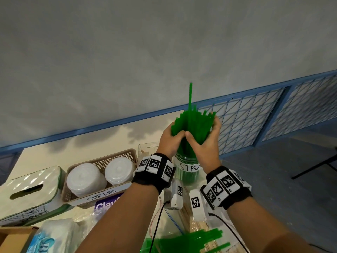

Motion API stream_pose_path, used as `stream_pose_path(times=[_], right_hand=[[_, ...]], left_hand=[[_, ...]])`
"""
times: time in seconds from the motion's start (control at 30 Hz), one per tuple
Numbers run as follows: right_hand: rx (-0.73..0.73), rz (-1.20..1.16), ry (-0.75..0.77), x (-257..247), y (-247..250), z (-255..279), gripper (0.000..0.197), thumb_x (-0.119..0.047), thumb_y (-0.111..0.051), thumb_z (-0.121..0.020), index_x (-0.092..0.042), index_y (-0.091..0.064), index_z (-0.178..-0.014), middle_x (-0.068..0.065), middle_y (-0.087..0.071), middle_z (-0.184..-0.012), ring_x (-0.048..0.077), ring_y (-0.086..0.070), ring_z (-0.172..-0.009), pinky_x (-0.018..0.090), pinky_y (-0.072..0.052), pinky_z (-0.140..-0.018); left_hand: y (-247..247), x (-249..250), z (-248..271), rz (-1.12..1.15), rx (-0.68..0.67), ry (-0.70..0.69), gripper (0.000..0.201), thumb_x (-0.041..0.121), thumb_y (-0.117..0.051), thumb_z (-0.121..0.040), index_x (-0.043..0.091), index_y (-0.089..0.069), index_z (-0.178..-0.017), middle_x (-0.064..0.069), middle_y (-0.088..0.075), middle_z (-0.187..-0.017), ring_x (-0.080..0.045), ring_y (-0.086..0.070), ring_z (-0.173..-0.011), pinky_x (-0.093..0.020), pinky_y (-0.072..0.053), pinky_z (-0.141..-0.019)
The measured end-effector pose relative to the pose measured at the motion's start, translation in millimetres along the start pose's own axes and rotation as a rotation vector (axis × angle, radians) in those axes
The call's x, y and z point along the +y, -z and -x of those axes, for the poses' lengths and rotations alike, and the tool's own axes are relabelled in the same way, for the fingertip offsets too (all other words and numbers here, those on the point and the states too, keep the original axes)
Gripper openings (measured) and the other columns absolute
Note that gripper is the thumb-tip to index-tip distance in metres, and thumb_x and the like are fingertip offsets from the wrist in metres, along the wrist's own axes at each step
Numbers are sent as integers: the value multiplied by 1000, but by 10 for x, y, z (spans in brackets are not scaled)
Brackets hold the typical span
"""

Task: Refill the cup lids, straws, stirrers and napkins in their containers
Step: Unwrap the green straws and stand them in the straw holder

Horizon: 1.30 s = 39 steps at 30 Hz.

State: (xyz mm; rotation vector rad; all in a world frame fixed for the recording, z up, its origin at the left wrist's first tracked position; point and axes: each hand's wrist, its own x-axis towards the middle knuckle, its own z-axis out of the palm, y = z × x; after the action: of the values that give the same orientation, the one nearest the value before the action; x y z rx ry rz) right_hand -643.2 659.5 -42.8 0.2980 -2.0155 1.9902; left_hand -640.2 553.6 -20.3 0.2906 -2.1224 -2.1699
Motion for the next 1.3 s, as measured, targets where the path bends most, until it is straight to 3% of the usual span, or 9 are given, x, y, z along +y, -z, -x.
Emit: stream_pose_path(times=[0.2, 0.4, 0.57, 0.67, 0.8, 1.0, 1.1, 1.2, 1.3], right_hand=[[-176, 154, -112, 102, 103, 20, 102, -20, -85, -62, -21, -22, -142, 3, -43, -136, 14, -45, -125, 41, -42, -105], [-202, 287, -117, 85, 63, 28, 86, -23, -84, -64, -22, -36, -135, 1, -59, -120, 15, -57, -111, 33, -50, -94], [-195, 268, -159, 54, 36, 35, 82, -19, -78, -72, -18, -31, -139, 4, -53, -127, 18, -51, -117, 38, -47, -99], [-199, 246, -170, 54, 58, 53, 101, -28, -85, -59, -19, -27, -141, 2, -50, -131, 16, -49, -120, 40, -47, -101], [-206, 285, -220, 33, 120, 102, 130, -49, -85, -41, -24, -13, -147, 4, -36, -141, 18, -40, -130, 43, -41, -107], [-231, 444, -374, -98, 330, 338, 135, -27, -87, -59, -12, 13, -148, 9, 7, -157, 22, -5, -145, 37, -16, -115], [-132, 373, -441, -137, 443, 577, 117, -25, -83, -66, -10, -2, -149, 12, -4, -155, 24, -15, -143, 37, -24, -113], [-35, 309, -374, -156, 498, 968, 68, -14, -75, -77, -6, -37, -132, 10, -34, -133, 25, -46, -123, 29, -42, -95], [-422, 488, -308, -193, 477, 1444, 40, -10, -71, -79, -15, -53, -115, -4, -52, -114, 15, -56, -107, 26, -47, -91]], left_hand=[[-16, 25, 21, 185, -48, -28, 17, 19, -51, -93, 20, -60, -108, -4, -64, -109, -21, -59, -107, -33, -47, -95], [-65, -33, 49, 153, 1, -98, 97, 87, -50, -58, 21, -51, -129, -3, -58, -129, -17, -53, -121, -35, -43, -102], [-126, 37, 108, 119, 41, -99, 66, 62, -44, -82, 18, -47, -131, -3, -55, -128, -16, -53, -117, -34, -44, -102], [-104, 51, 131, 80, 75, -82, 53, 50, -44, -90, 17, -45, -131, -2, -52, -126, -14, -51, -113, -27, -43, -95], [-51, 68, 178, -4, 77, -87, 58, 43, -50, -89, 14, -37, -138, -4, -50, -130, -14, -49, -113, -28, -42, -95], [111, 77, 464, -84, 98, -69, 68, 55, -29, -90, 15, -23, -145, -4, -33, -149, -19, -33, -136, -27, -26, -103], [204, 88, 721, -107, 193, -115, 58, 48, -20, -97, 16, -23, -145, -2, -32, -150, -16, -31, -136, -26, -23, -103], [372, 27, 1108, -279, 205, -163, 53, 42, -44, -94, 14, -33, -138, -2, -41, -141, -13, -39, -128, -26, -32, -104], [582, -199, 1617, -728, -45, -140, 72, 54, -62, -79, 21, -33, -136, -1, -34, -143, -16, -36, -130, -40, -34, -109]])
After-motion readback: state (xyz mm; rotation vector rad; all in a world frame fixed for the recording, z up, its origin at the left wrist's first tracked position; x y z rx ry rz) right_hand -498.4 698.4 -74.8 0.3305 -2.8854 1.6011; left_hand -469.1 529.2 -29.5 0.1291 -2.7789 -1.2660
